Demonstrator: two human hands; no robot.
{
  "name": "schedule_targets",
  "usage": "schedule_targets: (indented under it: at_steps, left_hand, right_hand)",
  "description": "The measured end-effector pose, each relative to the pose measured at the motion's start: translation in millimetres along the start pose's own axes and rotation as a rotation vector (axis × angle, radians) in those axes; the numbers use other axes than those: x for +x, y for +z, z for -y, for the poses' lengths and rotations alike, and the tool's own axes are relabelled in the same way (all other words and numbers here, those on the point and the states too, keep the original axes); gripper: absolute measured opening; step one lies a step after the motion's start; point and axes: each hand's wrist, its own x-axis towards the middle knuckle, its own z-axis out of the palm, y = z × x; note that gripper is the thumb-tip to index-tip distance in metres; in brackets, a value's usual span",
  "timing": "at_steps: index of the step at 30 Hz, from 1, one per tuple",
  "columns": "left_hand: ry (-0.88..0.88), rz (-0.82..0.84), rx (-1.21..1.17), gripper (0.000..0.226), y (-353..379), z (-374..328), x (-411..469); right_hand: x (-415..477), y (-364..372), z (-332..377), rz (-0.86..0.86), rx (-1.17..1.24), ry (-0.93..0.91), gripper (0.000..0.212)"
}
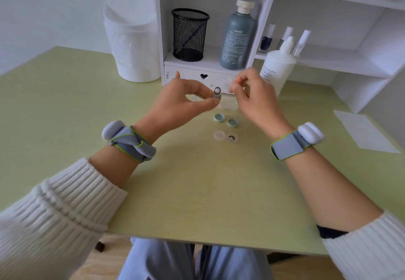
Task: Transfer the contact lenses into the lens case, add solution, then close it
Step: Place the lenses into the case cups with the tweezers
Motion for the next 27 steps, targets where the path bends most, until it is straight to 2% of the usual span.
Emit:
schedule_targets:
  at_steps: [7,13,18,27]
  left_hand:
    - [-0.003,0.042,0.013,0.014,-1.0,1.1,-0.4]
    - [0.004,0.041,0.017,0.013,-1.0,1.2,-0.4]
    - [0.014,0.042,0.021,0.012,-0.9,1.6,-0.3]
    - [0.003,0.030,0.027,0.014,-0.9,3.3,0.6]
  right_hand:
    - [-6.0,-12.0,13.1,0.046,0.581,0.310,0.007]
    - [-11.0,-22.9,14.0,0.143,0.883,0.324,0.008]
    - [-15.3,-26.8,14.3,0.181,0.858,0.284,0.018]
    - [-15.4,-31.1,13.6,0.185,0.794,0.253,0.015]
